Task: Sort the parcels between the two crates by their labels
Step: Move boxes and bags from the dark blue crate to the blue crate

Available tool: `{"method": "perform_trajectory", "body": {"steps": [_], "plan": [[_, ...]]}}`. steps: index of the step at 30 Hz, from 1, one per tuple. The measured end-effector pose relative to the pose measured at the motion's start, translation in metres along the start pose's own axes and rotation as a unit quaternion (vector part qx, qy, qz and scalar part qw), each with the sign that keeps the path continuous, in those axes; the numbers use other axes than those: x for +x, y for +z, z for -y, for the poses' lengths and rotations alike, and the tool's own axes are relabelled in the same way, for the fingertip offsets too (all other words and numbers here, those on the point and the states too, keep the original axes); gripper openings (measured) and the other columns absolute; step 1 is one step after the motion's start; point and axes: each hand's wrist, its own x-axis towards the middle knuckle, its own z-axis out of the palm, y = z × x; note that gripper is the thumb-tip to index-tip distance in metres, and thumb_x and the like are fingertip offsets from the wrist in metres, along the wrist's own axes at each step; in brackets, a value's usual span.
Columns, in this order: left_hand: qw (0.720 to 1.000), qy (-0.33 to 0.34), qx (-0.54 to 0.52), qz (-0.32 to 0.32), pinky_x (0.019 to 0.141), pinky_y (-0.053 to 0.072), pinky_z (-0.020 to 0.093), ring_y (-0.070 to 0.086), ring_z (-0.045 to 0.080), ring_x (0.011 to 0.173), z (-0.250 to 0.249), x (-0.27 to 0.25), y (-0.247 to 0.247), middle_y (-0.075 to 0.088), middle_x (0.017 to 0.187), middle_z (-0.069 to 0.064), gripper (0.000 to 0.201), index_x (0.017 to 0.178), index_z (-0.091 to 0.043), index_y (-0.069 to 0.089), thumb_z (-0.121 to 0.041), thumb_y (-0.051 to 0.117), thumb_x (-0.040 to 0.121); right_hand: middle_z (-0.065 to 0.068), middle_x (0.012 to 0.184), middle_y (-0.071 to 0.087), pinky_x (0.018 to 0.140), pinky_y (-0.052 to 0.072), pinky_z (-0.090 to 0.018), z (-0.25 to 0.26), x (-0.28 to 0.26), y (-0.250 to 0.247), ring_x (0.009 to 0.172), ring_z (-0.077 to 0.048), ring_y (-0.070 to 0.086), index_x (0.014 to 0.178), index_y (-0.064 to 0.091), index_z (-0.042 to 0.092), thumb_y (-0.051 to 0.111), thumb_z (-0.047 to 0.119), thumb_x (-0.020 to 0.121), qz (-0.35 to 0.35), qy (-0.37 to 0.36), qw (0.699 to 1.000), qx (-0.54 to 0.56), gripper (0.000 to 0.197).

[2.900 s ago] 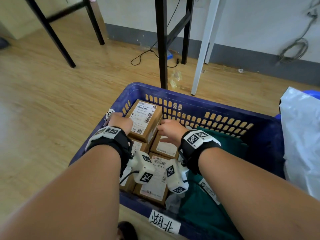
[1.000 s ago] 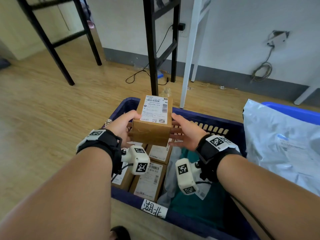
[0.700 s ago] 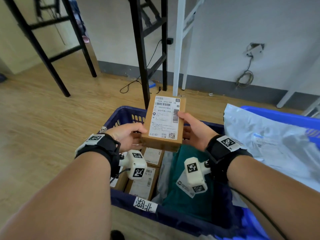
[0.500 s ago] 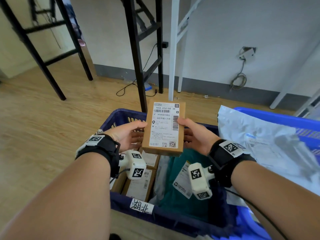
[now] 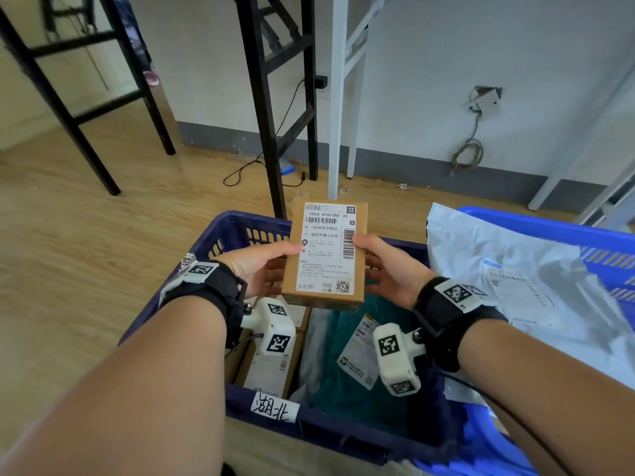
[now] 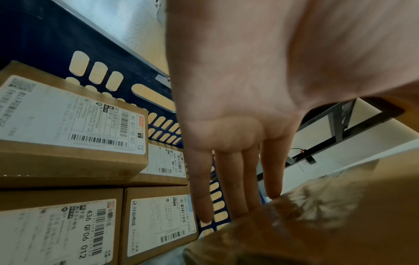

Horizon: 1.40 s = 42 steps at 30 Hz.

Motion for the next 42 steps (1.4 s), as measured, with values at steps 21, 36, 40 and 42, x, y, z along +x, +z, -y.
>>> {"method": "perform_trajectory", "body": {"steps": [21,36,40,42], "plan": [[0.963,-0.162,0.207,0.054,0.090,0.054,0.044,0.067,0.033,0.097,0.042,0.076,0.092,0.067,0.109,0.021,0.027,0.123,0.000,0.054,-0.003,0.051,0.096,0.005,0.090,0.064,0.079,0.048,-0.026,0.017,0.008,-0.023,0.094,-0.014,0.061,0.083,0.066,0.026,0.059,0.020,0.090,-0.166,-0.038,0.968,-0.183,0.011],[0.929,-0.090,0.238,-0.269,0.083,0.051,0.038,0.061,0.027,0.098,0.042,0.058,-0.073,0.064,0.110,0.015,0.029,0.115,0.004,0.060,-0.012,0.060,0.091,-0.019,0.120,0.061,0.093,0.052,-0.034,-0.008,0.056,0.044,0.111,-0.028,0.062,0.126,0.053,0.001,0.045,0.005,0.097,-0.034,0.091,0.985,-0.140,0.031],[0.879,-0.148,0.363,-0.273,0.080,0.047,0.033,0.060,0.029,0.104,0.052,0.042,-0.112,0.060,0.112,0.014,0.027,0.107,-0.006,0.066,-0.027,0.063,0.089,-0.015,0.109,0.063,0.096,0.051,-0.035,-0.030,0.078,0.083,0.108,-0.027,0.063,0.126,0.051,-0.001,0.043,0.007,0.098,0.021,0.131,0.977,-0.166,0.030],[0.871,-0.164,0.386,-0.256,0.082,0.046,0.033,0.059,0.028,0.106,0.052,0.040,-0.117,0.060,0.122,0.015,0.038,0.116,-0.006,0.064,-0.033,0.063,0.089,-0.012,0.098,0.064,0.094,0.052,-0.036,-0.042,0.087,0.100,0.103,-0.026,0.064,0.120,0.053,-0.001,0.044,0.008,0.099,0.035,0.144,0.972,-0.181,0.025]]}}
